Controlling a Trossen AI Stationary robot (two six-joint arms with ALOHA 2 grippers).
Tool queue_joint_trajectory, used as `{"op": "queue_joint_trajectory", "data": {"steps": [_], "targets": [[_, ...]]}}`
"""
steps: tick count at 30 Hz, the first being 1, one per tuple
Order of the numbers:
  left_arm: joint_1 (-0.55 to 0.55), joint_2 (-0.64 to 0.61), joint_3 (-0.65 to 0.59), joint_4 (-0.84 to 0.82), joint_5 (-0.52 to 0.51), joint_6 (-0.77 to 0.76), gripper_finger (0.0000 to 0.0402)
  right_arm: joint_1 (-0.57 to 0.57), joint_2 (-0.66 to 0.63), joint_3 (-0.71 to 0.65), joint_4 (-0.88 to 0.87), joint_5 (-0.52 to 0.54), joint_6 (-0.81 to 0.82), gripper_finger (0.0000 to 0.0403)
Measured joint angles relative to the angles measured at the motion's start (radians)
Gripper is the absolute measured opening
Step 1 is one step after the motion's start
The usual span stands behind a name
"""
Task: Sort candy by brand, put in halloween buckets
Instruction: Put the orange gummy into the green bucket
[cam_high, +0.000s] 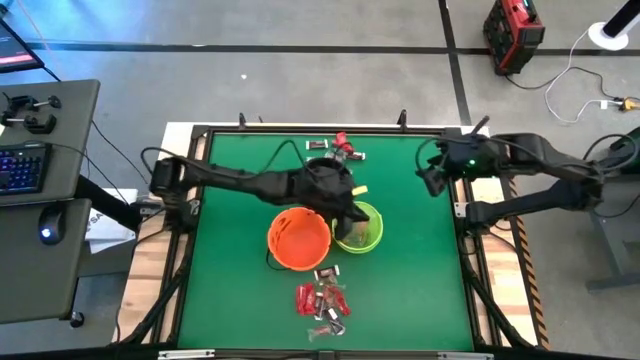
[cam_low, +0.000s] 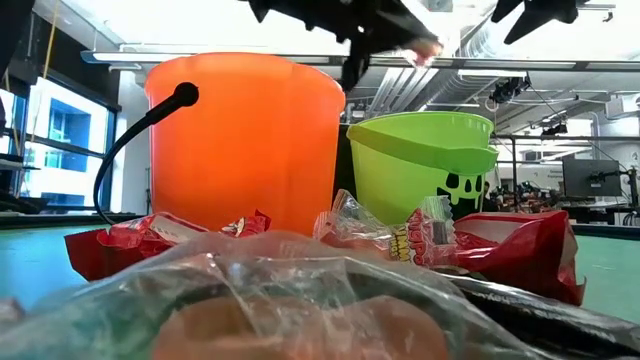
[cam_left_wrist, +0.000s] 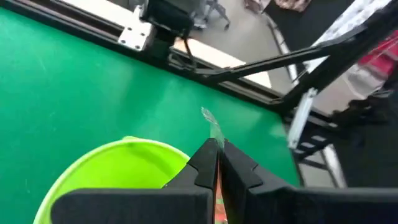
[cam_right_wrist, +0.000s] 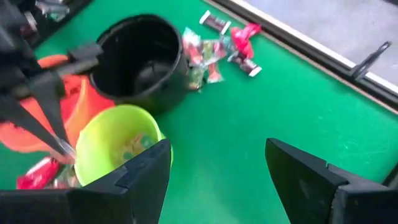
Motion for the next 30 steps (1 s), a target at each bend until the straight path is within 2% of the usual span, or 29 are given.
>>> {"op": "queue_joint_trajectory", "data": {"steps": [4, 7, 16, 20, 24, 26, 30], "targets": [[-0.014, 0.054, 0.016, -0.003, -0.030, 0.056, 0.0004, 0.028, -0.002, 0.000, 0.004, 0.061, 0.027, 0.0254], [-0.017, 0.082, 0.014, -0.030, -0.043, 0.091, 0.0025, 0.042, 0.014, 0.000, 0.024, 0.070, 0.046, 0.0254], [-0.018, 0.001, 0.014, -0.218, -0.060, 0.181, 0.0171, 0.059, 0.097, 0.000, 0.065, 0.073, 0.043, 0.0254], [-0.045, -0.123, 0.013, -0.412, -0.014, 0.147, 0.0212, 0.074, 0.127, 0.000, 0.105, -0.053, 0.048, 0.0254], [-0.133, -0.265, -0.055, -0.505, -0.037, 0.068, 0.0220, 0.181, 0.178, 0.000, 0.165, -0.203, 0.039, 0.0254], [-0.203, -0.346, -0.117, -0.460, -0.102, 0.001, 0.0220, 0.267, 0.208, 0.000, 0.194, -0.218, 0.022, 0.0254], [-0.363, -0.483, -0.243, -0.361, -0.346, -0.172, 0.0220, 0.454, 0.289, -0.010, 0.260, -0.194, 0.022, 0.0254]]}}
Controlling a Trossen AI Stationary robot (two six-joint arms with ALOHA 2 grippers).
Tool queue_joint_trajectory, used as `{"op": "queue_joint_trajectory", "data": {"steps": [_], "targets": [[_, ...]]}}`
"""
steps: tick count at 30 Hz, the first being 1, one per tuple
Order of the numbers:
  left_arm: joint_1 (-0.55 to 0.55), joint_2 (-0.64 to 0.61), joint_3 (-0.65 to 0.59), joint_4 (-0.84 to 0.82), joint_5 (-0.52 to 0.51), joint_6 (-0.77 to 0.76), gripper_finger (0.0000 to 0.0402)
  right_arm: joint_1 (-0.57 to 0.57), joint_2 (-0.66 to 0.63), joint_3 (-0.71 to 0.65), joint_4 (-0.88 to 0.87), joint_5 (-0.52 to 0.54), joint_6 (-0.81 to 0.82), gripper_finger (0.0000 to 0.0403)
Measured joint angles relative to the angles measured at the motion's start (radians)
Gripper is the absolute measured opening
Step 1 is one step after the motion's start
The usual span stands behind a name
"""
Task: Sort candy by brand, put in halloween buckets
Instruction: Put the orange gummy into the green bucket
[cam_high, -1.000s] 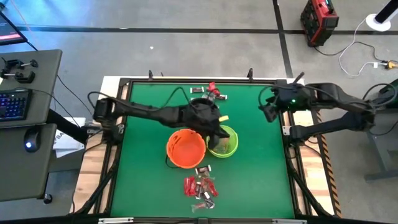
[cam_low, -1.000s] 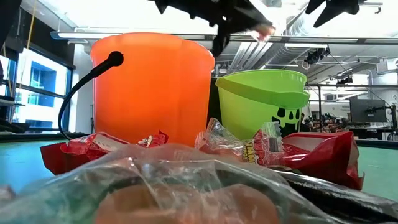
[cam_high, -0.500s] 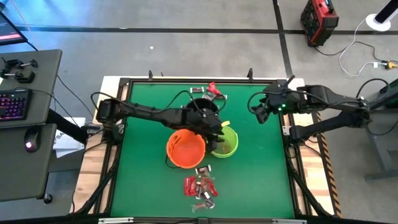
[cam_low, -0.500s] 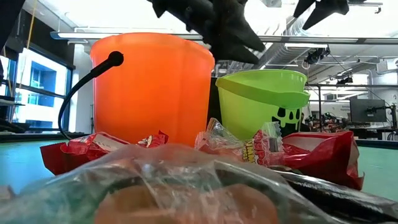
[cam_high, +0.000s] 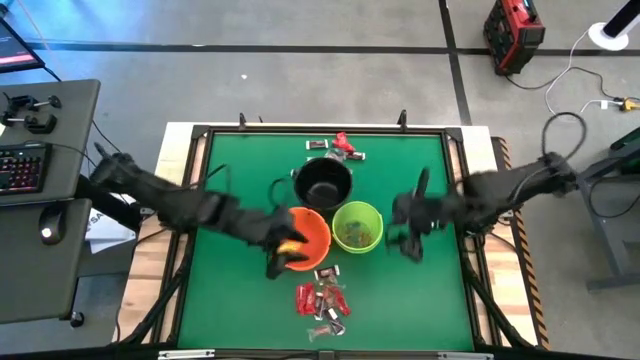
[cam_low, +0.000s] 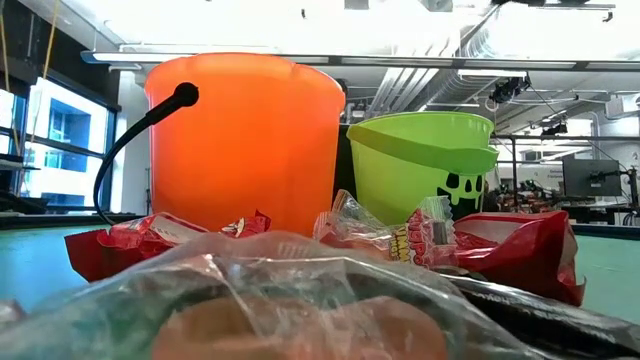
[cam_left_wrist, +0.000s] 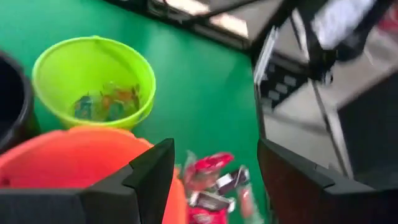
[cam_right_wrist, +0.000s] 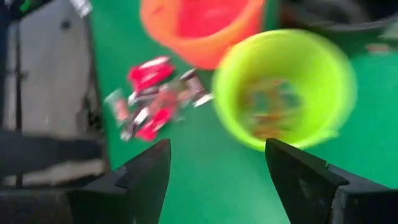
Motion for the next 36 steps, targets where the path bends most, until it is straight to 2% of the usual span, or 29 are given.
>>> {"op": "queue_joint_trajectory", "data": {"steps": [2, 5, 8, 10, 13, 16, 20, 25, 30, 36], "targets": [[-0.073, -0.038, -0.043, 0.005, -0.143, -0.083, 0.0220, 0.086, 0.043, -0.035, 0.094, 0.004, 0.005, 0.0254], [-0.148, -0.071, -0.067, -0.007, -0.303, -0.181, 0.0221, 0.192, 0.118, -0.115, 0.312, -0.033, 0.043, 0.0254], [-0.187, -0.077, -0.068, -0.031, -0.371, -0.202, 0.0221, 0.263, 0.217, -0.161, 0.514, -0.061, 0.152, 0.0254], [-0.196, -0.077, -0.069, -0.039, -0.378, -0.178, 0.0221, 0.292, 0.302, -0.152, 0.568, -0.059, 0.249, 0.0254], [-0.197, -0.079, -0.069, -0.044, -0.371, -0.115, 0.0221, 0.315, 0.456, -0.068, 0.563, -0.059, 0.332, 0.0254], [-0.196, -0.088, -0.069, -0.050, -0.310, -0.051, 0.0221, 0.323, 0.595, 0.068, 0.522, -0.045, 0.295, 0.0254], [-0.199, -0.115, -0.069, -0.083, -0.230, 0.023, 0.0221, 0.308, 0.753, 0.248, 0.326, 0.027, 0.216, 0.0254], [-0.235, -0.154, -0.069, -0.111, -0.150, 0.057, 0.0221, 0.259, 0.880, 0.408, 0.150, 0.057, 0.237, 0.0254], [-0.322, -0.170, -0.069, -0.135, -0.185, 0.039, 0.0220, 0.224, 0.971, 0.510, 0.150, 0.062, 0.256, 0.0254], [-0.410, -0.169, -0.069, -0.137, -0.315, 0.000, 0.0220, 0.215, 1.056, 0.580, 0.107, 0.055, 0.234, 0.0253]]}}
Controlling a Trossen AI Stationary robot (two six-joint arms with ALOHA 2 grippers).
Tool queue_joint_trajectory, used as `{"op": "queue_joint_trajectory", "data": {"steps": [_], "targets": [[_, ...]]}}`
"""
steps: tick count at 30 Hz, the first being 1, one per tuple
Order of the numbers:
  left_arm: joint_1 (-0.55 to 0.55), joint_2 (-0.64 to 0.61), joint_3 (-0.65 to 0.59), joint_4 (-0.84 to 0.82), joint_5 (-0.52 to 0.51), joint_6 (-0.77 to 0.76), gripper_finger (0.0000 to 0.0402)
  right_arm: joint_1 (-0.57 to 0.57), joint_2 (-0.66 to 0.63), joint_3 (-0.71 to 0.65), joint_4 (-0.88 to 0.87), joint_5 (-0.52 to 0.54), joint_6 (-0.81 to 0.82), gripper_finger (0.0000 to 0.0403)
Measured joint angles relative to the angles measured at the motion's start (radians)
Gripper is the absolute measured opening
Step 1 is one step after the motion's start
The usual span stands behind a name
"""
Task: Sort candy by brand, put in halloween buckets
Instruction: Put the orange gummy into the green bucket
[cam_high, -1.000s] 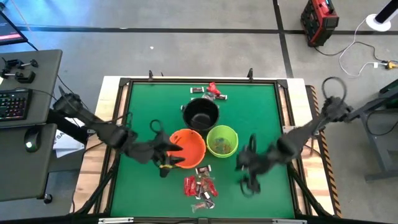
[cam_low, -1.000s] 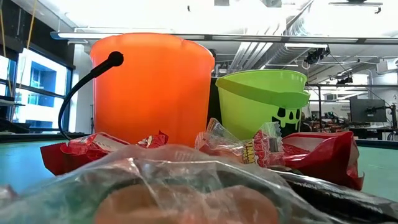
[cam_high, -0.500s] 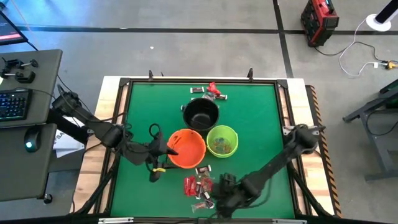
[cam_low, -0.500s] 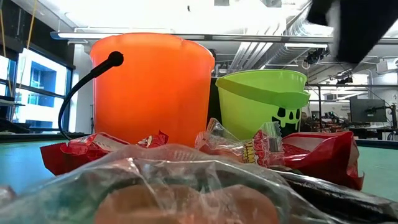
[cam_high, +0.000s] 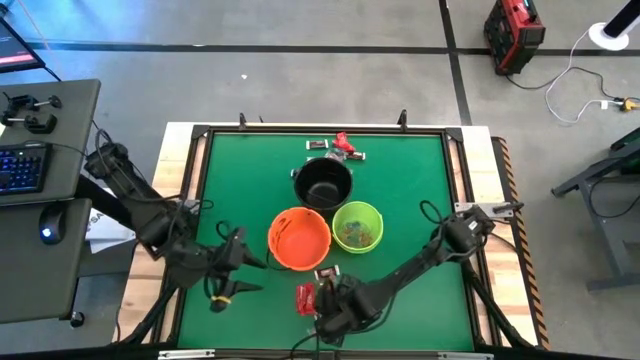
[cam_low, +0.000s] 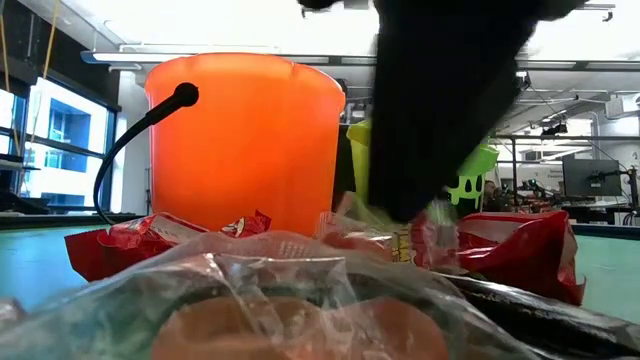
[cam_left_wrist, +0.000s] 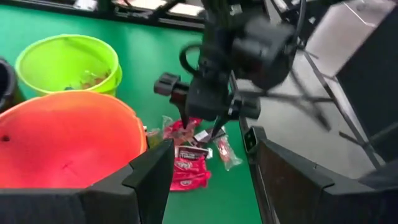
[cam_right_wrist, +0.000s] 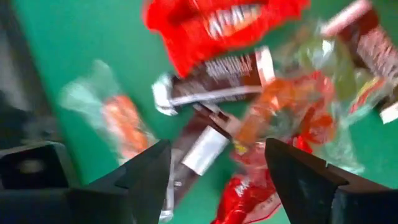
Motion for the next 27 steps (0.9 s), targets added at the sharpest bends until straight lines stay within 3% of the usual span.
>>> {"op": "queue_joint_trajectory", "data": {"steps": [4, 8, 12, 17, 24, 27], "targets": [[-0.031, 0.000, 0.000, 0.000, -0.074, -0.031, 0.0220, 0.001, 0.030, 0.005, -0.017, -0.013, 0.006, 0.0231], [-0.045, 0.000, 0.000, 0.001, -0.104, -0.038, 0.0220, 0.001, 0.042, 0.006, -0.014, -0.009, 0.030, 0.0183], [-0.044, 0.000, 0.000, 0.001, -0.111, -0.040, 0.0220, 0.001, 0.039, 0.023, -0.052, -0.009, 0.017, 0.0112], [-0.044, 0.001, 0.000, -0.006, -0.121, -0.038, 0.0220, 0.004, 0.028, 0.153, -0.198, -0.004, -0.082, 0.0014], [-0.044, 0.001, 0.000, -0.009, -0.122, -0.006, 0.0220, 0.008, 0.027, 0.366, -0.407, 0.045, -0.155, 0.0006], [-0.050, 0.001, 0.000, -0.018, -0.116, -0.006, 0.0220, 0.017, 0.015, 0.448, -0.573, 0.129, -0.154, 0.0004]]}}
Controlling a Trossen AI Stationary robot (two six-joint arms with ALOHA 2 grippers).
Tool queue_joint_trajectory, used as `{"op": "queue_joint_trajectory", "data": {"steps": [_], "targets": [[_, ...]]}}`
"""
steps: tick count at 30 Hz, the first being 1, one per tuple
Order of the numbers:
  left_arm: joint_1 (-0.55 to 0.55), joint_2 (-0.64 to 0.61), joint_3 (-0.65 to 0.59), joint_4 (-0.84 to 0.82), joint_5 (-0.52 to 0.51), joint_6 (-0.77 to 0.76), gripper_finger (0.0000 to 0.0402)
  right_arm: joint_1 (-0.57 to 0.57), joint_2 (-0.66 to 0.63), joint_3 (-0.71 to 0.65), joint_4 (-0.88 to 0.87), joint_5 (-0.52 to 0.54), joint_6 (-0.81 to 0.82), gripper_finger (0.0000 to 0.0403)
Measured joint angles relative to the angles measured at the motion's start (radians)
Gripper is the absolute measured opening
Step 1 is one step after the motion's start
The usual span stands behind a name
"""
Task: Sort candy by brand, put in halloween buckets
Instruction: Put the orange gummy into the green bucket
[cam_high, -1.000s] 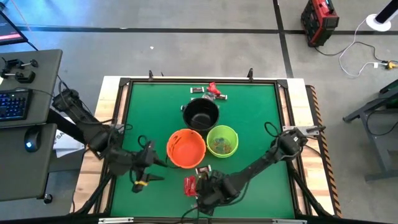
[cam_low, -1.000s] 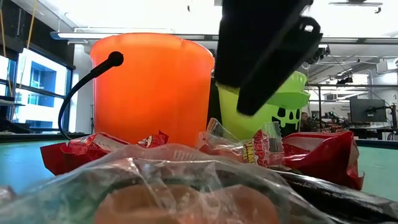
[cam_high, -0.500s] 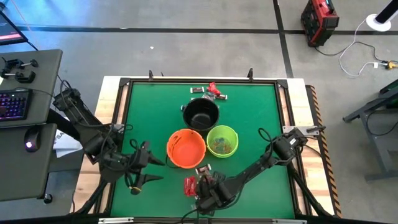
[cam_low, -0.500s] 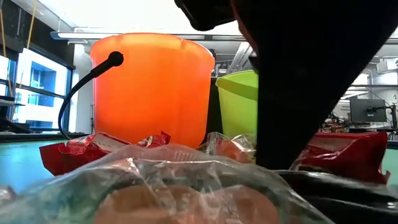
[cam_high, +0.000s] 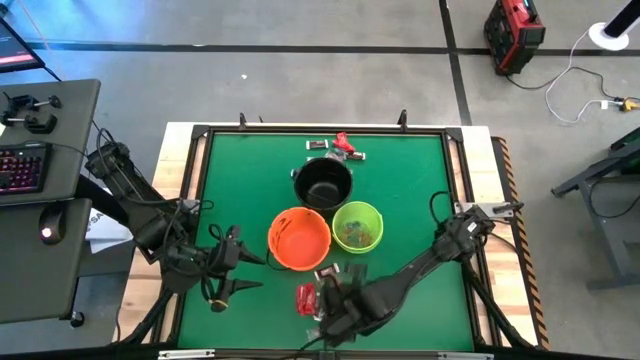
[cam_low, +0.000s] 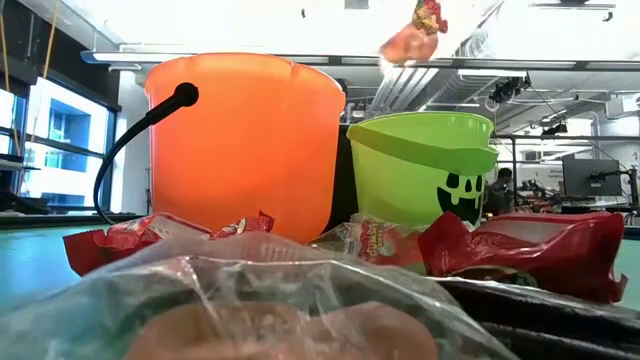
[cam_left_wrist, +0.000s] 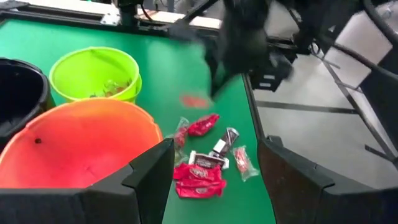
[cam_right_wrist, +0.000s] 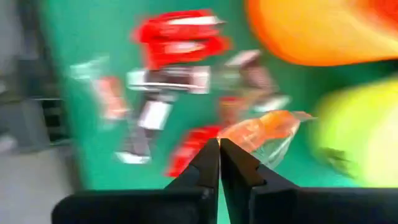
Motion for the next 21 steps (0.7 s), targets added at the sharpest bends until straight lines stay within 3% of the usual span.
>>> {"op": "queue_joint_trajectory", "data": {"steps": [5, 13, 16, 21], "targets": [[-0.030, -0.006, 0.000, -0.030, 0.006, -0.033, 0.0220, 0.010, -0.199, -0.202, -0.101, 0.084, 0.148, 0.0001], [-0.045, -0.045, 0.000, -0.031, -0.062, -0.044, 0.0220, -0.088, -0.568, -0.629, 0.095, 0.300, 0.279, 0.0000], [-0.045, -0.063, 0.000, -0.031, -0.107, -0.053, 0.0220, -0.168, -0.662, -0.805, 0.324, 0.283, 0.186, 0.0000], [-0.045, -0.095, 0.000, -0.011, -0.139, -0.096, 0.0220, -0.308, -0.754, -1.071, 0.630, 0.120, 0.076, 0.0000]]}}
